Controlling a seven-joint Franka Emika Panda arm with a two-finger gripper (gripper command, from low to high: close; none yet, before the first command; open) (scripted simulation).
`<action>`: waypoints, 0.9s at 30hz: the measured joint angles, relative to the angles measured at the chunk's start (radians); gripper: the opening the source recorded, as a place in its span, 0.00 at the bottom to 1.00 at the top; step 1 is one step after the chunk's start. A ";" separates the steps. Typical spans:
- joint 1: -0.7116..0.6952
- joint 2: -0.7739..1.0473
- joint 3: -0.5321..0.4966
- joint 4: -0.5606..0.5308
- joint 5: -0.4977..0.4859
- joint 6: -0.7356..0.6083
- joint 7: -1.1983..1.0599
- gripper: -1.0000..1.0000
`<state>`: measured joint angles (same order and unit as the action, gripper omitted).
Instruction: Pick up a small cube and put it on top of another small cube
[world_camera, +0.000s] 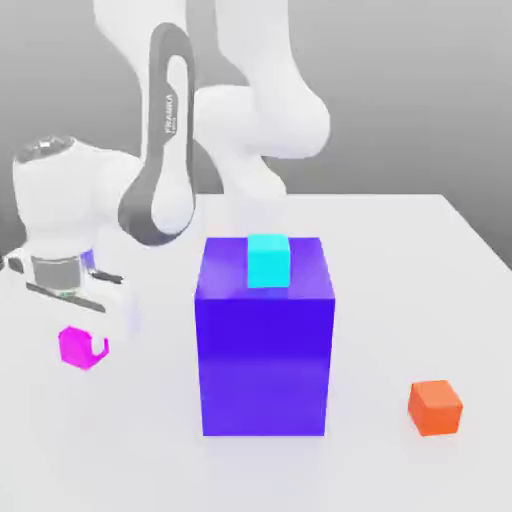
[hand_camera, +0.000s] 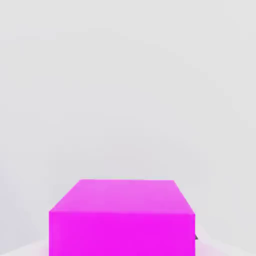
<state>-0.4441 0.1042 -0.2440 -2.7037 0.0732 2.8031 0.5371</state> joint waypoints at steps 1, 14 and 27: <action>0.004 0.015 0.002 0.034 0.005 -0.020 0.025 0.00; 0.072 0.236 0.002 0.505 0.067 -0.277 0.369 0.00; 0.084 0.430 0.021 0.693 0.127 -0.278 0.479 1.00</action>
